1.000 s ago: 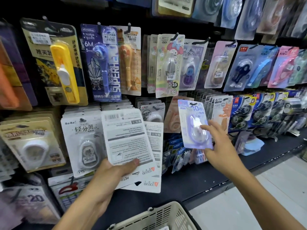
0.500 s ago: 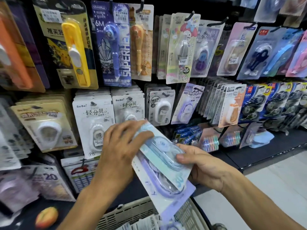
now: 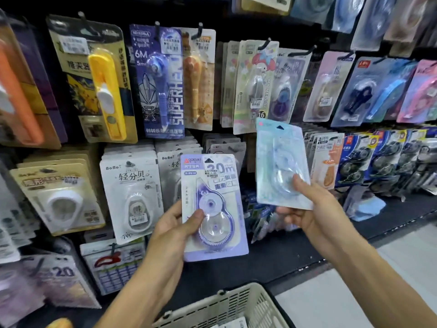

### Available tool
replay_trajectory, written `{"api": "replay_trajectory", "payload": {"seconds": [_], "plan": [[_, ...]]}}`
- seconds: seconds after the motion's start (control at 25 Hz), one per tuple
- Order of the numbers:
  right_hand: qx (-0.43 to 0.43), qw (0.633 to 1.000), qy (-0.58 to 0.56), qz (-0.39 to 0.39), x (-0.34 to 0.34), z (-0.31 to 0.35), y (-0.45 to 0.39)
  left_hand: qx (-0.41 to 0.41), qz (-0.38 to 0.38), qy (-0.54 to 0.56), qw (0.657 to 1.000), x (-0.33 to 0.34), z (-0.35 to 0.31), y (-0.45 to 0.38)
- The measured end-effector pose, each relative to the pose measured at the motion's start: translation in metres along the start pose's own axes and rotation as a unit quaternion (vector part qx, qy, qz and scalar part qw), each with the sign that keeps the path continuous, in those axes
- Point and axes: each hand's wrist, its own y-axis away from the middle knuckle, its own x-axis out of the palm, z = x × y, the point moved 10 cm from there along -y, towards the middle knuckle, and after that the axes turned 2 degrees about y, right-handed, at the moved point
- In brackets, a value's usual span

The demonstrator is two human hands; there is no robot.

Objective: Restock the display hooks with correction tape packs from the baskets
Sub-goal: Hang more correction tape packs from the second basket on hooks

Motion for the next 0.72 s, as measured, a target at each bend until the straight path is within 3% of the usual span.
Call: {"api": "replay_trajectory", "payload": {"seconds": [0.12, 0.4, 0.56, 0.72], "plan": [[0.04, 0.996, 0.034, -0.071, -0.051, 0.007, -0.013, 0.031, -0.01, -0.001, 0.999, -0.009, -0.011, -0.001], [0.071, 0.989, 0.097, -0.084, -0.063, -0.007, -0.014, 0.046, -0.032, 0.004, 0.998, -0.012, -0.01, -0.005], [0.046, 0.992, 0.047, -0.106, -0.07, 0.0, -0.015, 0.037, -0.028, -0.005, 0.999, -0.011, -0.006, -0.004], [0.118, 0.983, 0.062, -0.126, -0.078, -0.012, -0.015, 0.042, -0.028, 0.006, 0.999, -0.014, -0.009, -0.004]]}}
